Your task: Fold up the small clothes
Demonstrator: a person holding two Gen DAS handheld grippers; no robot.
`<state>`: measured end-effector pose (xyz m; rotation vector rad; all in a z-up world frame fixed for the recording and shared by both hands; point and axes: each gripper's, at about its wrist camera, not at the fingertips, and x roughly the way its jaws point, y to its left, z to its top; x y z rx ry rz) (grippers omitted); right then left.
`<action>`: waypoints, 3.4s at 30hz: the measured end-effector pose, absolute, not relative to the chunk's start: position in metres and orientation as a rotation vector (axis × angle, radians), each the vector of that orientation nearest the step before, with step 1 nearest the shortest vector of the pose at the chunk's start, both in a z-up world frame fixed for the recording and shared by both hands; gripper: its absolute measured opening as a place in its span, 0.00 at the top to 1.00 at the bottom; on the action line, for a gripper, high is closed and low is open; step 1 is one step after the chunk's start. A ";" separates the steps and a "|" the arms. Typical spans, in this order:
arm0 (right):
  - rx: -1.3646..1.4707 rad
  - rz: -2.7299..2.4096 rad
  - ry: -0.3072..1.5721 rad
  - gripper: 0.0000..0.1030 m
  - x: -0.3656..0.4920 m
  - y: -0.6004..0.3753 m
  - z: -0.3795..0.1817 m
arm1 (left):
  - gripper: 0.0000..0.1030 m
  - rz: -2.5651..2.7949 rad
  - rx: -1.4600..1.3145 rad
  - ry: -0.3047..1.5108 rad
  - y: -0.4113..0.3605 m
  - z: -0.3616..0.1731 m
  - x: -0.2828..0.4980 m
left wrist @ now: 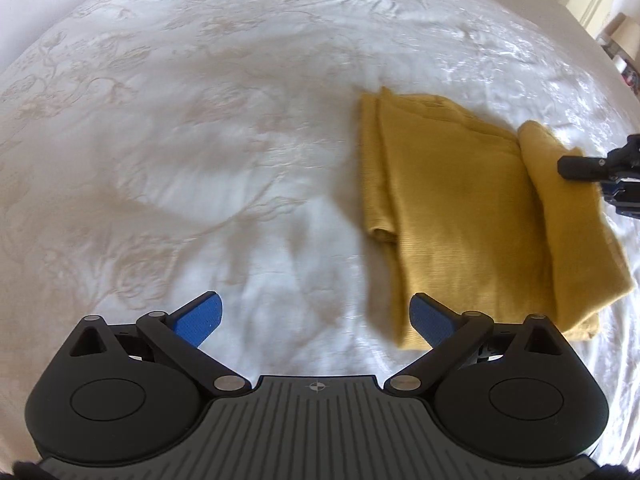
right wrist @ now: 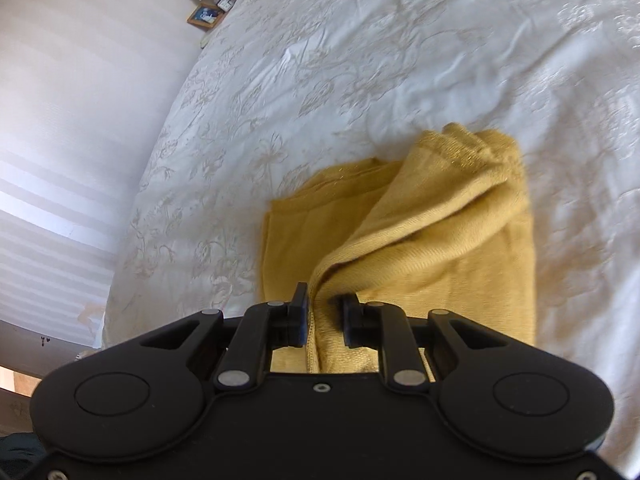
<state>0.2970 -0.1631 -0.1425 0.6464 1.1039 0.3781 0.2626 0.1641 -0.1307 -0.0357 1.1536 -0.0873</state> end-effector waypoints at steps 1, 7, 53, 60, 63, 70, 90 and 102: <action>0.632 0.375 1.109 0.77 0.298 -0.156 -0.144 | 0.02 -0.084 -0.039 1.156 0.169 -0.131 0.263; 0.522 0.349 1.140 0.81 0.299 -0.120 -0.153 | 0.02 -0.086 -0.046 1.170 0.193 -0.134 0.265; 0.295 0.417 1.086 0.47 0.234 -0.099 -0.145 | 0.02 -0.401 -0.171 1.159 0.108 -0.133 0.389; -0.095 0.641 1.020 0.43 0.217 -0.020 -0.149 | 0.02 -0.403 -0.099 1.221 0.096 -0.140 0.411; -0.258 0.690 0.999 0.43 0.208 0.009 -0.160 | 0.02 -0.391 -0.097 1.239 0.105 -0.141 0.411; -0.262 0.614 0.972 0.87 0.206 -0.001 -0.156 | 0.01 -0.372 -0.153 1.256 0.126 -0.141 0.409; 0.095 0.413 0.992 0.87 0.217 -0.078 -0.140 | 0.01 -0.409 -0.295 1.303 0.091 -0.168 0.421; 0.138 0.417 0.973 0.87 0.215 -0.081 -0.135 | 0.90 -0.366 -0.217 1.238 0.079 -0.164 0.429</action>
